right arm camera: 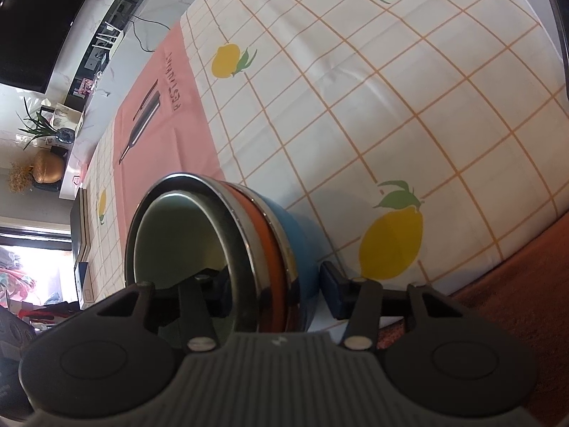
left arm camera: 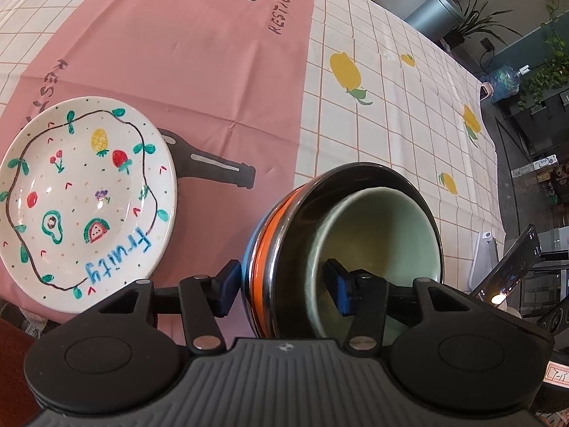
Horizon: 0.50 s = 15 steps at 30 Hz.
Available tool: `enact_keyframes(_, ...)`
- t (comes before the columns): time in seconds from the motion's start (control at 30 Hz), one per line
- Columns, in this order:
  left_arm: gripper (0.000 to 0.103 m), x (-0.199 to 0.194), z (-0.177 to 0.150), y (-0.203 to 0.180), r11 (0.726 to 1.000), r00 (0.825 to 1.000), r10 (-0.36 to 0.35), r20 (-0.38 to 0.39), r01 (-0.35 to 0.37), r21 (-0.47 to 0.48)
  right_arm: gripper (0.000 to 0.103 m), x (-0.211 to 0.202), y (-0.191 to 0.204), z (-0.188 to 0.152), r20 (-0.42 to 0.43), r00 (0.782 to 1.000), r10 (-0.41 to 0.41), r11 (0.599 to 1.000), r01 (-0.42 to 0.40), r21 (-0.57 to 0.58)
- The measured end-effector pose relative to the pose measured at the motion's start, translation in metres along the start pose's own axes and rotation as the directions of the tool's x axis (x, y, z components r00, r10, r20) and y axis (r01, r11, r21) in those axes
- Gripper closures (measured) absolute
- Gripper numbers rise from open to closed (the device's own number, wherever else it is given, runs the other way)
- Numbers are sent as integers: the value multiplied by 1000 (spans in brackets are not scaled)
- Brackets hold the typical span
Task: Organize plates and bowls
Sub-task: 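Lift the bowl stack with the right gripper and carry it over the white plate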
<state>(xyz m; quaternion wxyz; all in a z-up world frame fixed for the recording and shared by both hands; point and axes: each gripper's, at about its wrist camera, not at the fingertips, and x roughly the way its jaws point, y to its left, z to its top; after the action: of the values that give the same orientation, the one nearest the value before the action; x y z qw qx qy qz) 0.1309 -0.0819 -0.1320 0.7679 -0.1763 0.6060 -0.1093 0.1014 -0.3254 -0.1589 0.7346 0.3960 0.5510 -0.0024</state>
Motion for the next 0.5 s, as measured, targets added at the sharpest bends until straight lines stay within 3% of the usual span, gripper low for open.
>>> enact_keyframes(0.5,50,-4,1,1,1000,1000,4,14,-4,-5,58,-2,-4,-2,7,1000,16,1000,-16,18)
